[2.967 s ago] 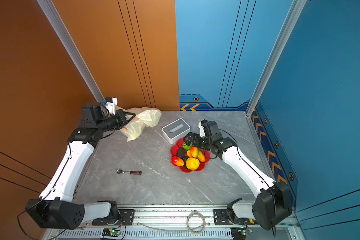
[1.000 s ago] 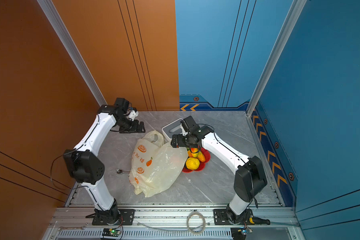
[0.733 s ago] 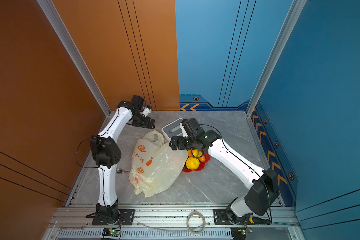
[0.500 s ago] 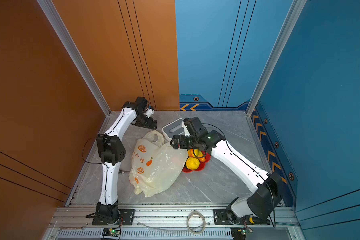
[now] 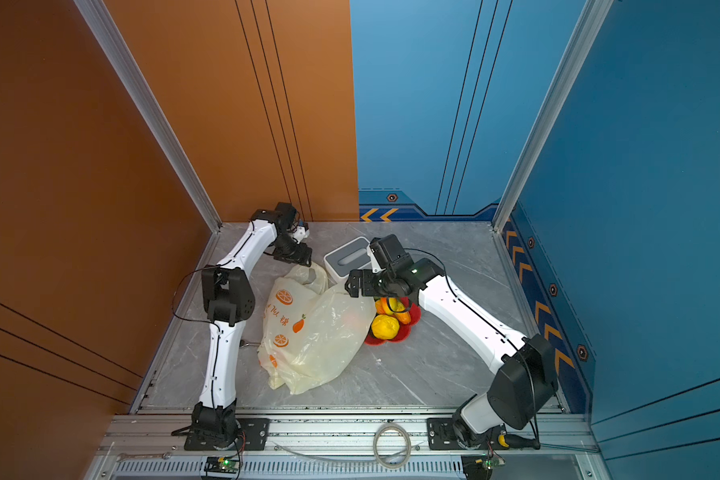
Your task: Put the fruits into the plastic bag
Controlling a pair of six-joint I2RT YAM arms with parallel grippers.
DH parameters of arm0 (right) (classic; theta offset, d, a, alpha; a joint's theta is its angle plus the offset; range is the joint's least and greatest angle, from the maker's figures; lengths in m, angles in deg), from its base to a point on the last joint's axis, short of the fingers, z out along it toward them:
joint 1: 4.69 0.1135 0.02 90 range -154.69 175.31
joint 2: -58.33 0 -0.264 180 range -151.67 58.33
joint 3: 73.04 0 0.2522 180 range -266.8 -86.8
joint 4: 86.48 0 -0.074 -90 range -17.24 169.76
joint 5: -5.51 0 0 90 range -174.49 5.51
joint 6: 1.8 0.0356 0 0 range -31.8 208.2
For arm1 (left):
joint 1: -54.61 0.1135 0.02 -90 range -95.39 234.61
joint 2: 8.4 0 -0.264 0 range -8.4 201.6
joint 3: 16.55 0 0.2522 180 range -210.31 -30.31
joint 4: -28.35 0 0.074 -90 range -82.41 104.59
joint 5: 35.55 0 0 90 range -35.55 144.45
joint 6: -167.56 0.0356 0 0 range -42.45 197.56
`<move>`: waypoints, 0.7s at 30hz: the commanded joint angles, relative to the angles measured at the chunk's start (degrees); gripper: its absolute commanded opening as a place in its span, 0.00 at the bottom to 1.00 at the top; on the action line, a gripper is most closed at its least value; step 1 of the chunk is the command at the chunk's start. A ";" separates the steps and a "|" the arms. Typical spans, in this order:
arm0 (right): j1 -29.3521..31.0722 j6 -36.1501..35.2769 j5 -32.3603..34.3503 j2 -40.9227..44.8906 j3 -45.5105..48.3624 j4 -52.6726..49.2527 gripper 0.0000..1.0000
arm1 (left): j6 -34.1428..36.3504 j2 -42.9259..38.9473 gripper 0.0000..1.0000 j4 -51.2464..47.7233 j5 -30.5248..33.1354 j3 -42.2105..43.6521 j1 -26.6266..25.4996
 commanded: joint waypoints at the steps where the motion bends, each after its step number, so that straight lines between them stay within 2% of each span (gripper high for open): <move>1: -0.37 0.30 -0.09 -0.25 -0.86 0.03 1.00 | 0.51 2.95 0.79 -1.18 -1.43 -2.57 1.11; 5: -0.62 0.39 0.14 -0.25 -0.81 0.03 1.00 | 0.33 4.65 0.79 -1.20 -1.79 -3.45 1.44; 12: -0.69 0.87 0.42 -1.13 -0.86 0.37 1.00 | 0.24 6.45 0.67 -1.22 -2.23 -3.51 0.86; 15: -0.60 1.25 0.41 -1.48 -0.91 0.72 1.00 | -0.02 6.80 0.52 -1.32 -2.39 -3.36 0.61; 17: -0.47 1.42 0.58 -1.46 -0.95 0.99 1.00 | -0.24 6.59 0.36 -1.29 -2.72 -2.89 0.60; 20: -0.46 1.58 0.87 -1.40 -1.19 1.08 1.00 | -0.71 5.43 0.05 -1.27 -3.36 -1.60 0.68; 21: -0.51 1.54 0.99 -1.31 -1.22 1.08 1.00 | -0.89 4.48 0.00 -1.28 -3.46 -0.78 0.77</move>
